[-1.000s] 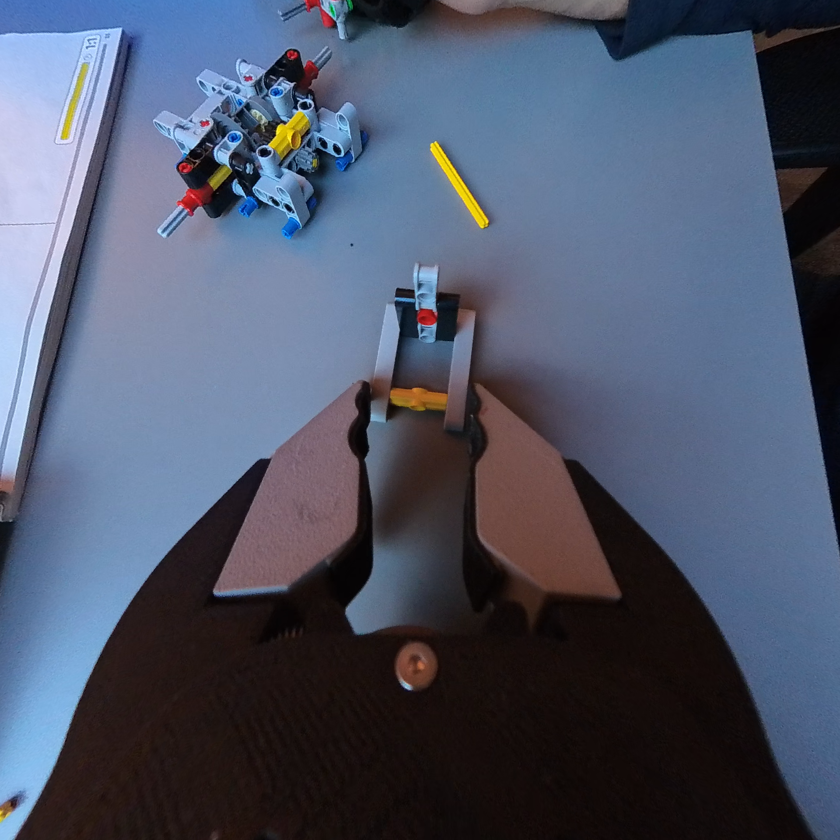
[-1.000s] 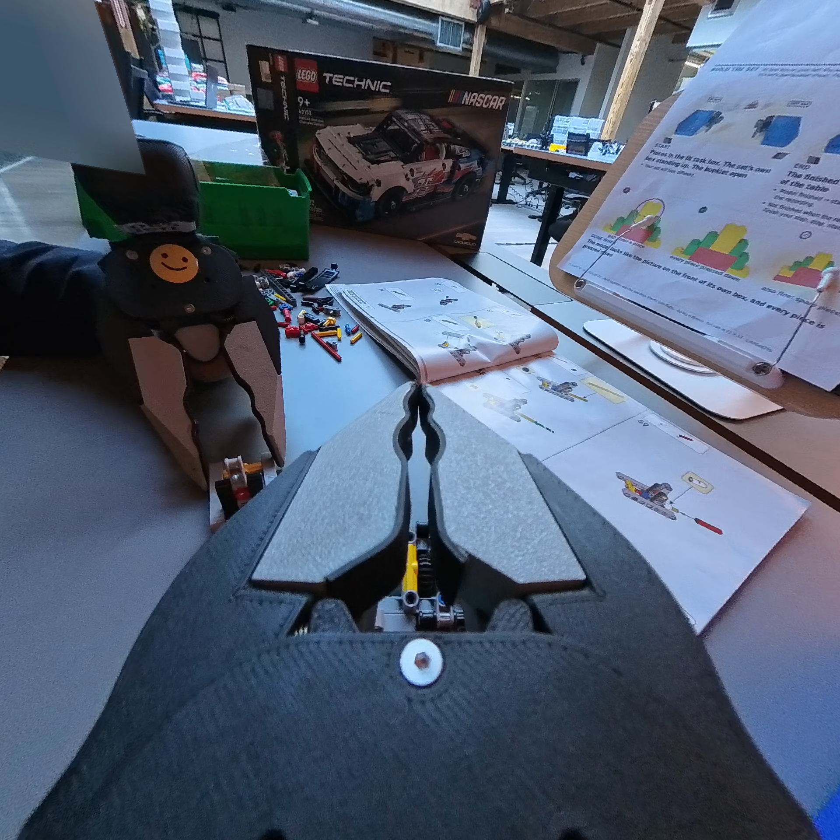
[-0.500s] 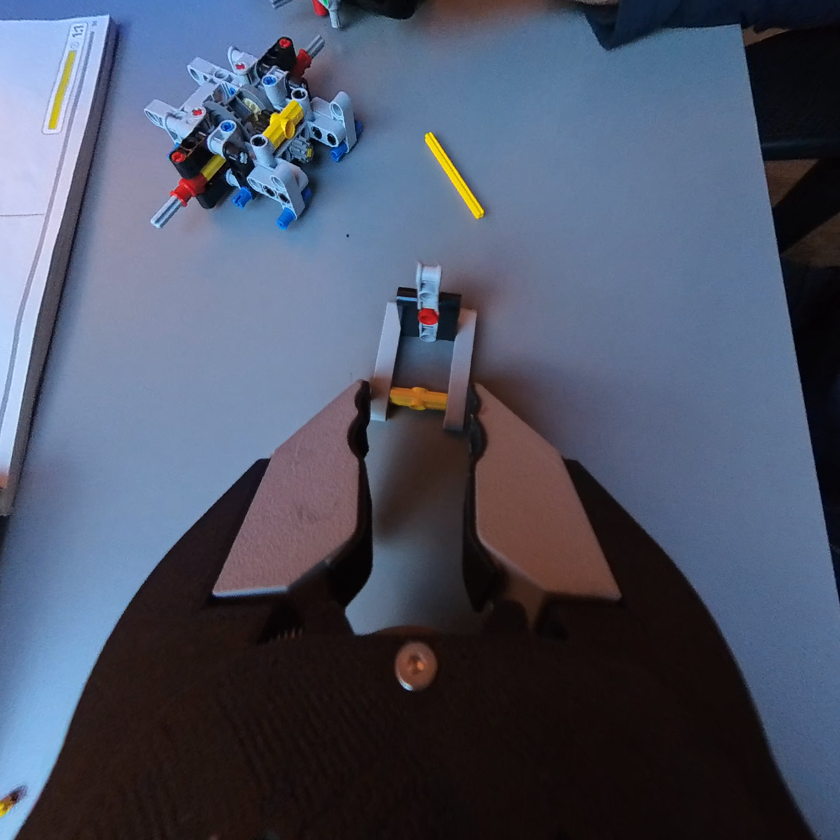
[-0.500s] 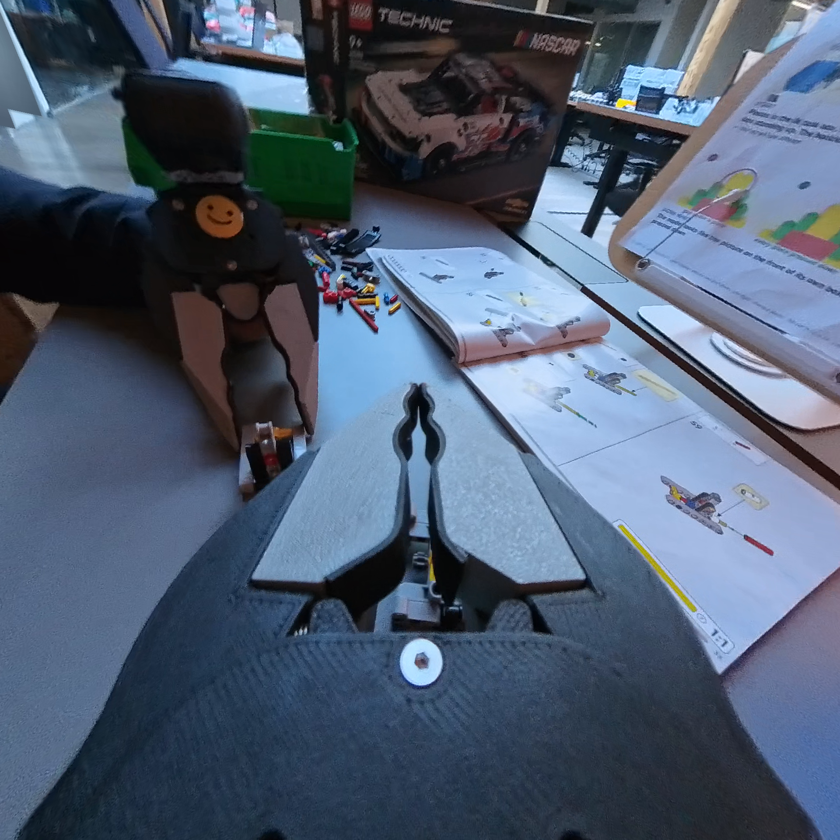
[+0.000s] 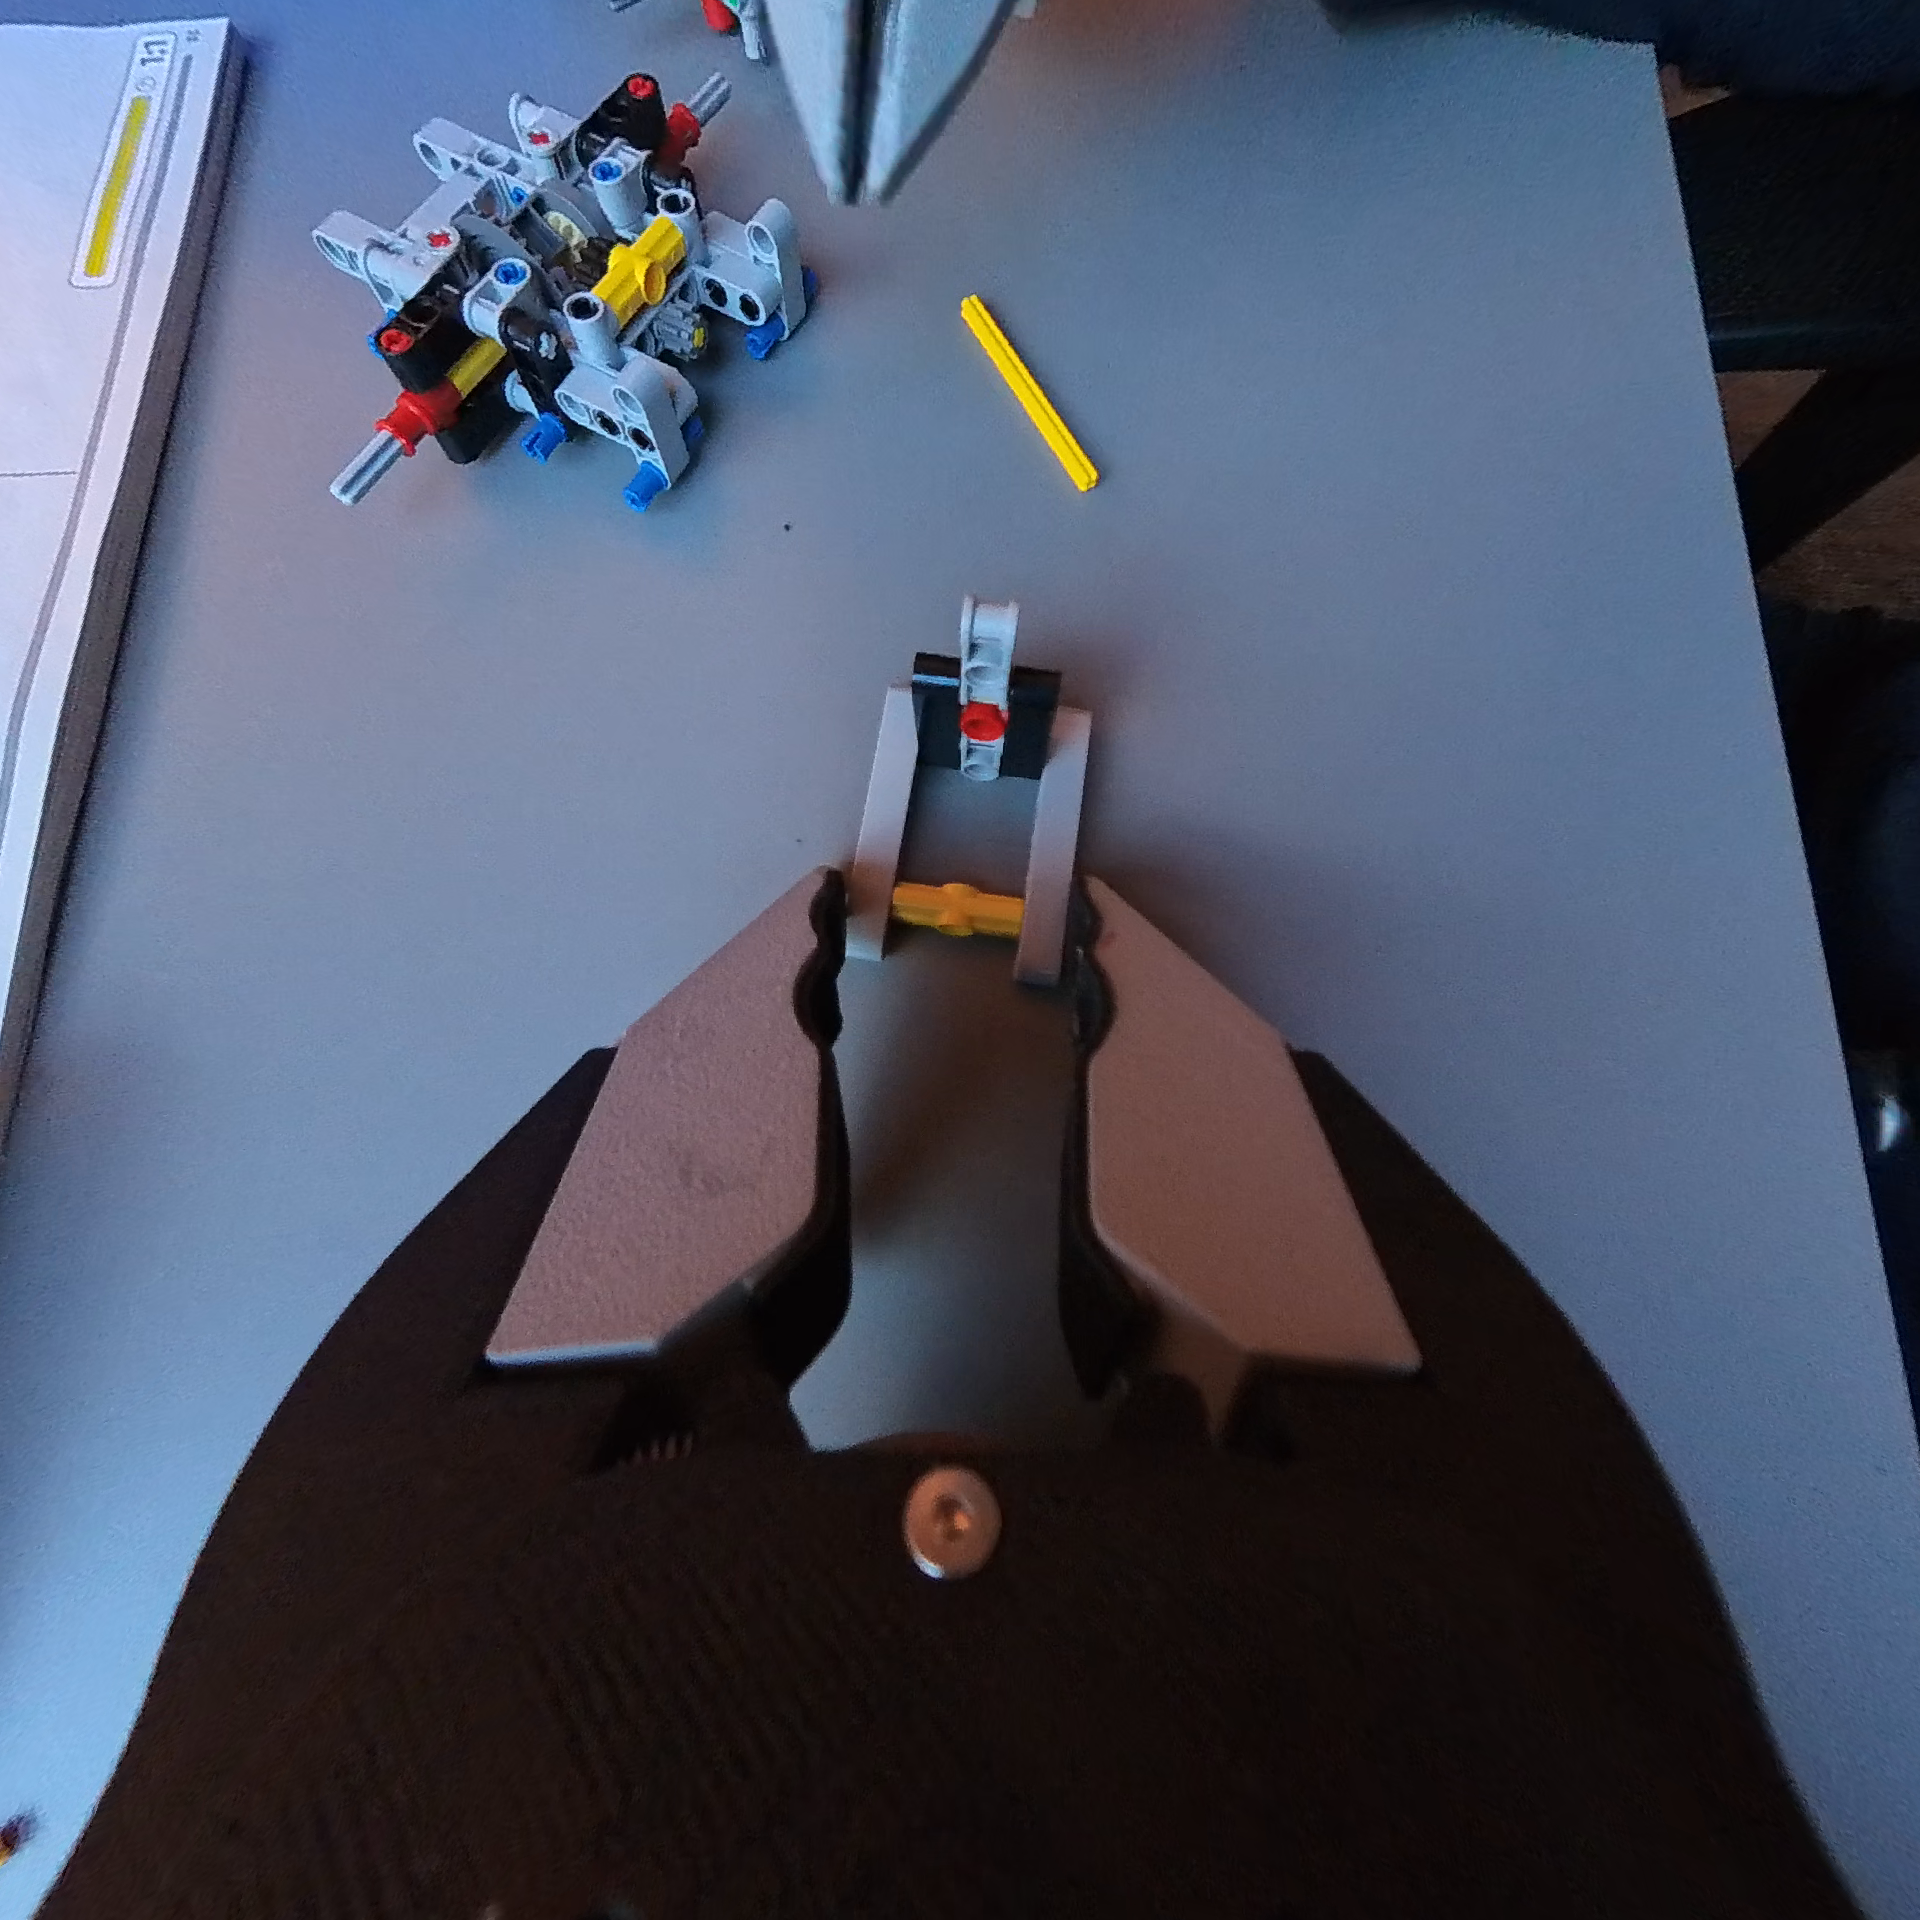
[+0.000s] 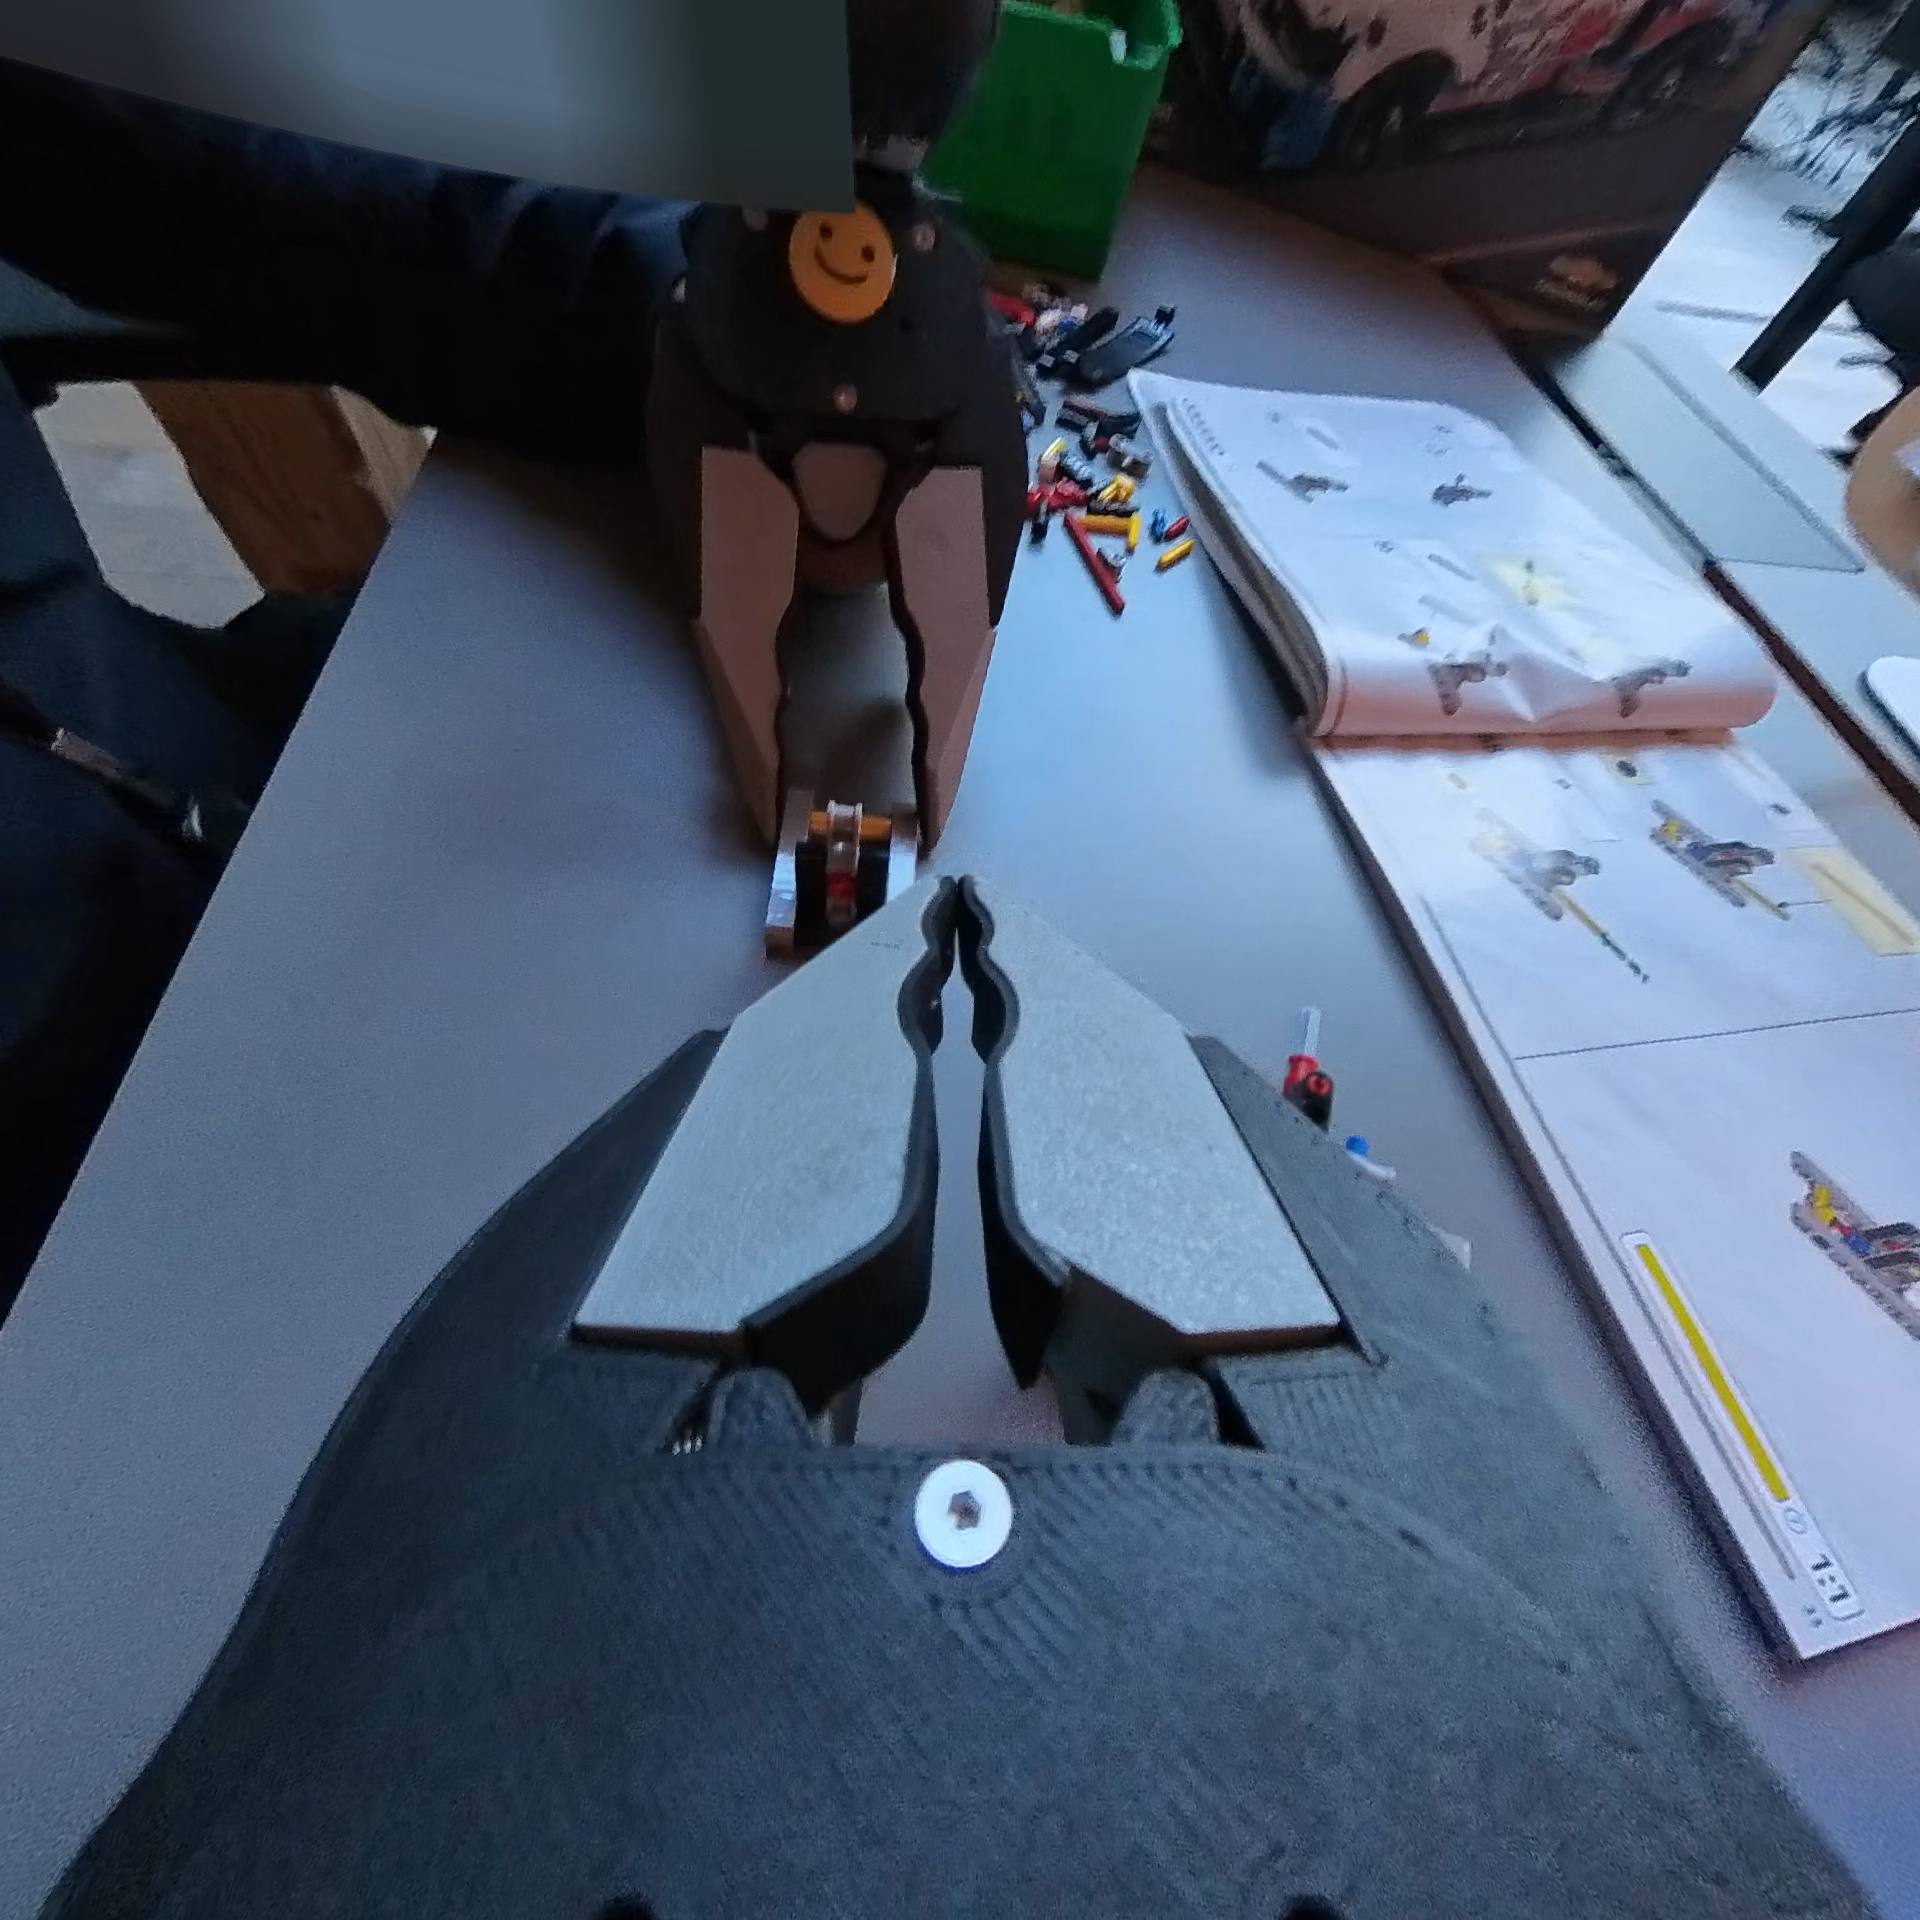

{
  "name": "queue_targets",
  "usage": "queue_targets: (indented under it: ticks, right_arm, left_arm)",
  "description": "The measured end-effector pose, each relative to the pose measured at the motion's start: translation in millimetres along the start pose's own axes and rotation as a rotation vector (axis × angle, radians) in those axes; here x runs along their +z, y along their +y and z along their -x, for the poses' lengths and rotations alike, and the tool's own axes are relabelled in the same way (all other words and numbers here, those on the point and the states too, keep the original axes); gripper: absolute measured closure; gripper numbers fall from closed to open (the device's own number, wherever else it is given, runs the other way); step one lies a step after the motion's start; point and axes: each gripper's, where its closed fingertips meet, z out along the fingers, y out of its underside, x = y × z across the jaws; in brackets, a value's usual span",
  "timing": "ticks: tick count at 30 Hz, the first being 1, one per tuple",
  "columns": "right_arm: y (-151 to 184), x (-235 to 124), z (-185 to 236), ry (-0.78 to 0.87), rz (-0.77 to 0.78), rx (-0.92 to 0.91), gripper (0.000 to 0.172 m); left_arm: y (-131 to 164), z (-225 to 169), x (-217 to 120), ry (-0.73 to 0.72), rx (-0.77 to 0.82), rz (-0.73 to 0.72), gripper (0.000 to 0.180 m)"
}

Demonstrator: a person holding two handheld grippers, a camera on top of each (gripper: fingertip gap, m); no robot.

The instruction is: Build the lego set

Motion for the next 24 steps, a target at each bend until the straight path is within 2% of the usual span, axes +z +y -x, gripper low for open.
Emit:
queue_targets:
  ticks: [14, 21, 24]
  right_arm:
    - [34, -3, 27, -0.104, 0.165, 0.001, 0.171]
    - [43, -10, 26, -0.097, 0.190, 0.020, 0.162]
    - [50, -11, 28, -0.107, 0.224, 0.024, 0.158]
  left_arm:
    - [3, -1, -3, 0.047, 0.025, -0.004, 0.140]
    - [6, -3, -8, 0.094, 0.040, 0.000, 0.140]
    - [5, -3, -6, 0.082, 0.048, 0.009, 0.133]
